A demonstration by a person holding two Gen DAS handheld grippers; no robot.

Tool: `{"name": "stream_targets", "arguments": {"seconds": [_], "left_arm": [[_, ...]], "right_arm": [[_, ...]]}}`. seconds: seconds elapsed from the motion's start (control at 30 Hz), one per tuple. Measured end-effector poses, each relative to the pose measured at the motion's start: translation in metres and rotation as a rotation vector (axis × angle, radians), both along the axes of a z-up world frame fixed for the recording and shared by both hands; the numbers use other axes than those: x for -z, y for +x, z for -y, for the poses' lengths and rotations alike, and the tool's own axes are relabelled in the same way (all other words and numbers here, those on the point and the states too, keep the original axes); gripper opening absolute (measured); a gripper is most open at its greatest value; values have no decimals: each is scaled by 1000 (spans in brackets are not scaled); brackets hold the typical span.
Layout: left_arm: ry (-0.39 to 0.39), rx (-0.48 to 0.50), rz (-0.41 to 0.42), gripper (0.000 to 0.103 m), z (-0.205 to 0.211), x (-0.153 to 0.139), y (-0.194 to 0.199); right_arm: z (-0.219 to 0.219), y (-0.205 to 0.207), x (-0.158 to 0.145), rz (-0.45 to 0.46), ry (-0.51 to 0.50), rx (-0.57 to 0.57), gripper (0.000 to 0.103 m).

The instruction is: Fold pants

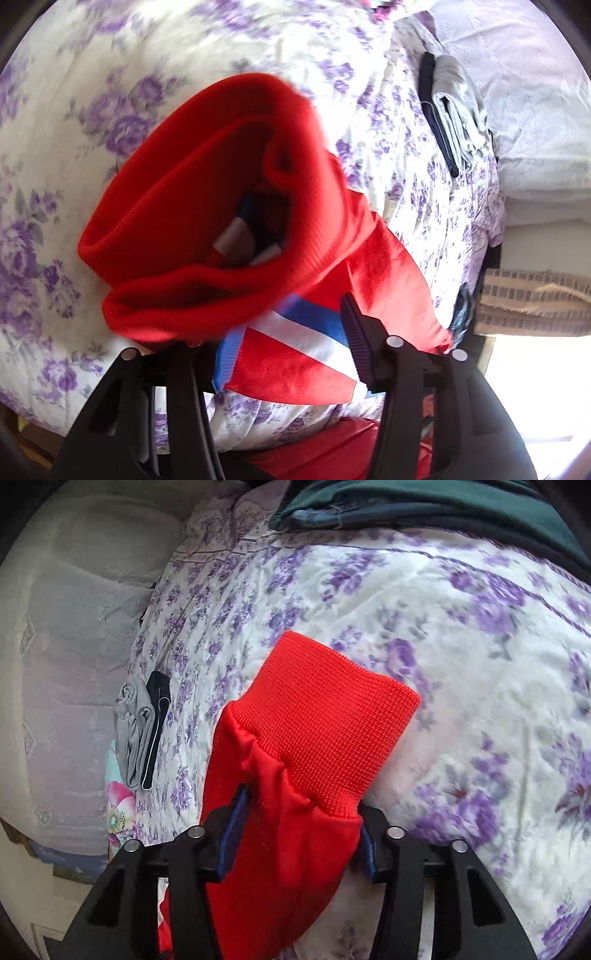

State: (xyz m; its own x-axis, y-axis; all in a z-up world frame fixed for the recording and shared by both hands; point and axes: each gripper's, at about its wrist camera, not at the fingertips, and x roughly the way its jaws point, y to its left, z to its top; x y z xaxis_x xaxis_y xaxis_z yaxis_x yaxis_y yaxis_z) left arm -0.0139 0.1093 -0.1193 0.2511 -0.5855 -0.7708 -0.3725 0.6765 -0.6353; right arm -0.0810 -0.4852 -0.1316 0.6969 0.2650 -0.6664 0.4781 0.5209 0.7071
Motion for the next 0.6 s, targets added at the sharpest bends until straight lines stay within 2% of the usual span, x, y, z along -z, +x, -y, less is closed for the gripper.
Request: {"name": "stream_targets", "arguments": {"seconds": [0.1, 0.23, 0.3, 0.4, 0.47, 0.53, 0.6], "left_arm": [[45, -3, 47, 51, 3, -14, -9], [55, -36, 100, 51, 1, -27, -23], [66, -55, 119, 51, 3, -29, -30], [5, -77, 136, 51, 6, -24, -41], [-21, -93, 158, 51, 15, -24, -52], [5, -109, 159, 54, 22, -23, -63], [7, -131, 146, 58, 19, -15, -74]], "right_arm": [[-6, 22, -39, 98, -43, -70, 16], [-12, 71, -101, 241, -124, -197, 16], [-6, 96, -110, 246, -178, -223, 16], [23, 119, -71, 106, -221, -169, 15], [43, 117, -32, -3, -170, -126, 16], [51, 106, -11, -27, -117, -113, 16], [52, 98, -5, -28, -124, -136, 16]]}}
